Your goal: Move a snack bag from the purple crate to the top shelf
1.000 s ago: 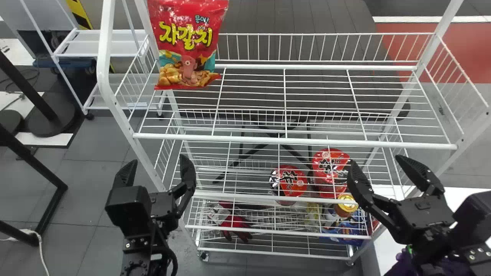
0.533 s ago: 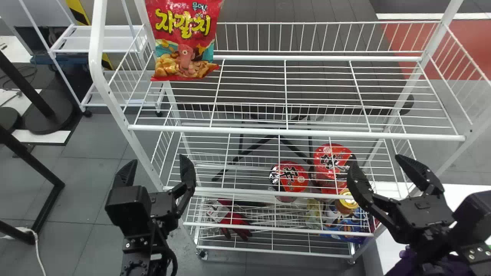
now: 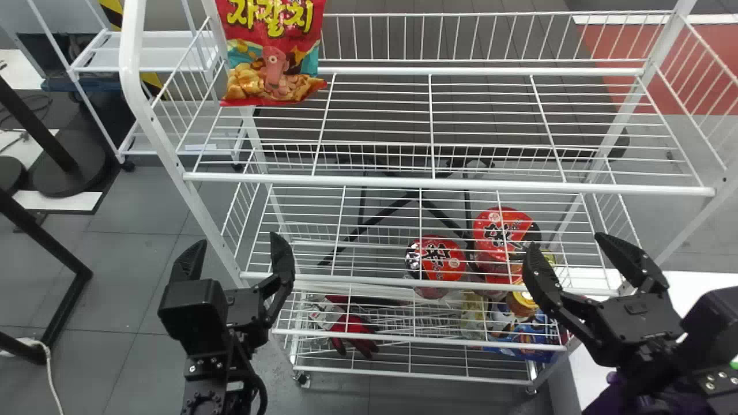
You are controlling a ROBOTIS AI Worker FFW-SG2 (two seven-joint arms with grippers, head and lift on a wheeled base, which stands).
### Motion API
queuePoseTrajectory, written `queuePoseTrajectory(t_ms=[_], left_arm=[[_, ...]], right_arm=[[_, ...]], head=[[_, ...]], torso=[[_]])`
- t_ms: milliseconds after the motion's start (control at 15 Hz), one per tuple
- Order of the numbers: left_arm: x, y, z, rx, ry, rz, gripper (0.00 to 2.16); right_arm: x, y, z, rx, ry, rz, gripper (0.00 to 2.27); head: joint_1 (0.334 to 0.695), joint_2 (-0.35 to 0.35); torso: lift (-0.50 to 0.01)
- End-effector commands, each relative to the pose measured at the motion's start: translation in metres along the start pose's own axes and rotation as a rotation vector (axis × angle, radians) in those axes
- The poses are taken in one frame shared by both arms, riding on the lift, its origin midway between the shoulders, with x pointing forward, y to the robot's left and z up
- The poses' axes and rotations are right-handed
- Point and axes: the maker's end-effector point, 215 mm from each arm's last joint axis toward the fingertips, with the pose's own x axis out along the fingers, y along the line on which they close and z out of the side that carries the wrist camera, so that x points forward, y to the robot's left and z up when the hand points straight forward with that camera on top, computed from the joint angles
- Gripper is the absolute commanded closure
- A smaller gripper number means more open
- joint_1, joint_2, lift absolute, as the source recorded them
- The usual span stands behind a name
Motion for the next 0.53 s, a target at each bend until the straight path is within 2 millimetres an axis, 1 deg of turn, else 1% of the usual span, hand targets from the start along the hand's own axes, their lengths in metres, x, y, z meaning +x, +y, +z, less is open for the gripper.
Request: queuePoseTrajectory(t_ms=[0, 467], left_arm=[[0.0000, -0.0004, 0.0020, 0.000, -0.004, 0.000, 0.11], [-0.0010, -0.0029, 0.0030, 0.000, -0.004, -0.004, 0.11]], right_arm=[[-0.0008, -0.0005, 0.0024, -0.003, -0.005, 0.000, 0.09], [-0.0024, -0.0018, 0.0022, -0.007, -0.003, -0.001, 0.09]], head=[[0.695, 0.055], [0.695, 0.050]], torso=[[-0.177], [-0.204]])
